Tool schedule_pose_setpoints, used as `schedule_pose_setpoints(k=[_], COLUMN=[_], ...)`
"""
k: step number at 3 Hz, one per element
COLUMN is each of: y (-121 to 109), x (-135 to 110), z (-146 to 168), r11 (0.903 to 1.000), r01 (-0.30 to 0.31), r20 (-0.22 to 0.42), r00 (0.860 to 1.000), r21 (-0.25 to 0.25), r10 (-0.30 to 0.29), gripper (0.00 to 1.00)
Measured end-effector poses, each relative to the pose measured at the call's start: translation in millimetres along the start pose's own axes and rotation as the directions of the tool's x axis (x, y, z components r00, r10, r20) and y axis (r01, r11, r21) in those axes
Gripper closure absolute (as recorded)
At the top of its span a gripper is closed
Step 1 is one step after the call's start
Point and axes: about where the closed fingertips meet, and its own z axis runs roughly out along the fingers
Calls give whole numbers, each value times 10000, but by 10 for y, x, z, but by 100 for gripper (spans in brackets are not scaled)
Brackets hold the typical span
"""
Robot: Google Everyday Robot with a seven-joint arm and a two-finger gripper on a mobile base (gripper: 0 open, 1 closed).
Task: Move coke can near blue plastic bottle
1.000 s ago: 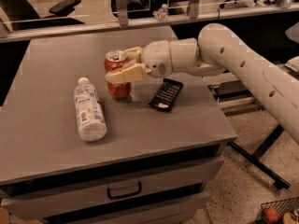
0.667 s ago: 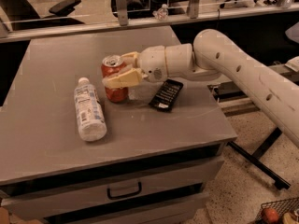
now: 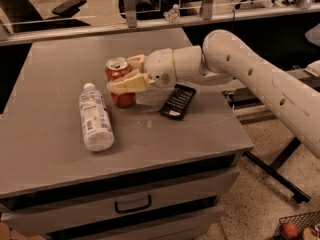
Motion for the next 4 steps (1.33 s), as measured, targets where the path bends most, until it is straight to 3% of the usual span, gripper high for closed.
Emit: schedule_pose_setpoints(k=[1,2,3,4], y=[-9,-6,39,157], x=[-55,-63,-75,-103], z=[-11,-21,-162,-682], r11=[9999,10000,9980,9472], r01=[69,63,-126,-477], r20=[-28,-25,-219,-1016], r00=[10000,10000,9997,9913], r21=[-86,-66,627,3171], r10=[-70,-63,140,839], gripper=[0,0,0,0])
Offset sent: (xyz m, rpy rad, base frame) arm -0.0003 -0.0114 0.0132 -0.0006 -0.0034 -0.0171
